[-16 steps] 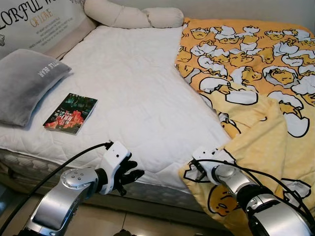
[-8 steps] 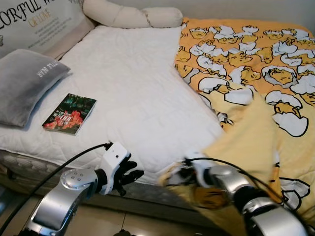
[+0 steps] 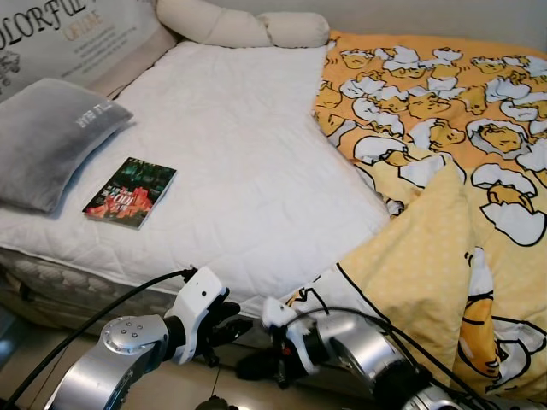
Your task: Clean up the room
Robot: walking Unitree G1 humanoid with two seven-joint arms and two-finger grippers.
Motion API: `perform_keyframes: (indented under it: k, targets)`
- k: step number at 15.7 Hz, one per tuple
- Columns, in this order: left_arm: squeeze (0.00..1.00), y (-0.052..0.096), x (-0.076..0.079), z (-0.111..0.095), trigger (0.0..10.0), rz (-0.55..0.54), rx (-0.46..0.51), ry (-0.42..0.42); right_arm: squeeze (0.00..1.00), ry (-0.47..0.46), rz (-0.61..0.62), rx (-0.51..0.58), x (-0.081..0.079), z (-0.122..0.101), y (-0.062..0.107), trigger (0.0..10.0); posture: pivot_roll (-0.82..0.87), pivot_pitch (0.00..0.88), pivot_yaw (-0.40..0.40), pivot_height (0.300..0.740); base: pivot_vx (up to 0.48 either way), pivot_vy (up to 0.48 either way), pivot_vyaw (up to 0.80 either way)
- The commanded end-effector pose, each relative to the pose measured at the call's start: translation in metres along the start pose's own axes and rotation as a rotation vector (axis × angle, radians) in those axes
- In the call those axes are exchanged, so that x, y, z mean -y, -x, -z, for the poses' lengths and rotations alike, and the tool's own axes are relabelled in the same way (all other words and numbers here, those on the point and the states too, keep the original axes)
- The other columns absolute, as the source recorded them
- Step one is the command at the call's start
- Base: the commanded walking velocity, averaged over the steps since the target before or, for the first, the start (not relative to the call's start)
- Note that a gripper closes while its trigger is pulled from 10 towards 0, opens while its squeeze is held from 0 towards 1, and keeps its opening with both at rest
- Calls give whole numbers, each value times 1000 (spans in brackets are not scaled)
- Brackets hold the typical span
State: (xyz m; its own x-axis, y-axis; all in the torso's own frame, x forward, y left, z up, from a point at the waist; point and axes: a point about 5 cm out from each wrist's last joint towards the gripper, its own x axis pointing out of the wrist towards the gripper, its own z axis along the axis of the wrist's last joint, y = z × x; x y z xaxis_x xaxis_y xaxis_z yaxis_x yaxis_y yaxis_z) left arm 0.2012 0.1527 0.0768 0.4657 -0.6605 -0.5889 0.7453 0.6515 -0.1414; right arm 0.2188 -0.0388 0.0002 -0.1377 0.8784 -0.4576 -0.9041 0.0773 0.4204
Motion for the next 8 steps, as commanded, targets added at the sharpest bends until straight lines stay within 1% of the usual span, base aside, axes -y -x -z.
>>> perform_keyframes:
  k: [1,2,3,4,5,6,7,8]
  targets:
    - [0,2,1,-2,10000,-8,-2,-13,0,39,106,2,10,-7,5,10000,61,0,19,740,0,0,0]
    - [0,2,-1,-3,10000,-19,2,-17,0,2,246,-1,22,-5,13,10000,67,0,16,740,0,0,0]
    - [0,2,-5,-6,10000,-51,16,-27,1000,-62,470,26,41,-5,32,10000,77,0,14,740,0,0,0]
    - [0,3,-10,-9,10000,-92,33,-30,1000,-115,618,67,53,-6,47,10000,86,0,14,740,0,0,0]
    - [0,3,-16,-13,10000,-142,51,-34,1000,-136,713,101,60,-9,60,10000,91,0,14,740,0,0,0]
    - [0,3,-19,-14,10000,-166,58,-38,1000,-146,750,111,62,-10,64,10000,91,0,14,740,0,0,0]
    - [0,4,-26,-17,10000,-213,75,-31,1000,-186,887,123,72,-12,77,10000,105,0,11,740,0,0,0]
    - [0,4,-27,-17,10000,-221,78,-28,1000,-196,914,120,74,-12,80,10000,105,0,11,740,0,0,0]
